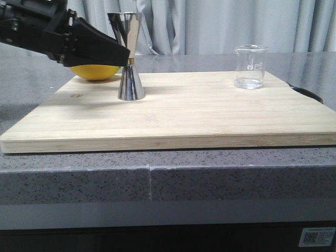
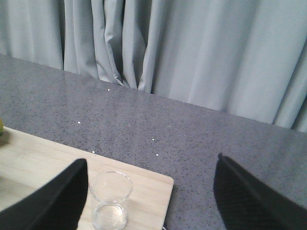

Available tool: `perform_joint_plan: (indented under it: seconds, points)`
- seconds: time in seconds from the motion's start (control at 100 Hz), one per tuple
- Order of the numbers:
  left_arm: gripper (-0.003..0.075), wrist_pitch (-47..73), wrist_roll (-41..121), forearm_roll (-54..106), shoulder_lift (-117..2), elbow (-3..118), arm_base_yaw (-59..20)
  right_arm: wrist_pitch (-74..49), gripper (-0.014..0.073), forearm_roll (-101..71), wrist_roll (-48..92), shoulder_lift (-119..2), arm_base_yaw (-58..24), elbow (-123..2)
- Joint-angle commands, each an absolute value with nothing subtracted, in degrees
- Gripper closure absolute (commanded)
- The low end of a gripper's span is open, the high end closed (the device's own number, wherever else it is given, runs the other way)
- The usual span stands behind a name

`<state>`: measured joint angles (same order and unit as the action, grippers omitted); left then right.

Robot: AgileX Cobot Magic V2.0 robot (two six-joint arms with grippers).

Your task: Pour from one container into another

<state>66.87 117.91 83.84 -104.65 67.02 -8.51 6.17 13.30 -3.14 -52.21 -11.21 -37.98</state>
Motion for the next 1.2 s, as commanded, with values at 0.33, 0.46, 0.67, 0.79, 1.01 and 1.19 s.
perform_joint_plan:
  seconds: [0.33, 0.46, 0.67, 0.79, 1.01, 1.19]
  points:
    - [0.0265, 72.5, 112.1, 80.7, -96.0, 68.5, -3.3, 10.6, 0.0099, 13.1, -3.0, -51.3, -10.9, -39.4]
    - [0.0267, 72.7, 106.6, 80.7, -92.6, 68.5, -1.5, 10.6, 0.0099, 13.1, -3.0, -51.3, -10.9, -39.4]
    - [0.0293, 72.7, 98.6, 82.3, -86.4, 68.5, 0.3, 10.8, 0.0105, 13.1, -3.0, -51.3, -10.9, -39.4]
    - [0.0339, 72.7, 96.0, 83.0, -83.1, 68.5, 0.3, 11.3, 0.0105, 13.1, -3.0, -51.3, -10.9, -39.4]
    - [0.0354, 71.1, 95.7, 83.0, -76.9, 68.6, 1.7, 11.8, 0.0105, 13.1, -3.0, -50.2, -10.8, -39.5]
    - [0.0354, 57.4, 86.5, 75.3, -69.4, 68.6, 4.6, 8.8, 0.0105, 13.1, -3.0, -46.6, -10.8, -39.5]
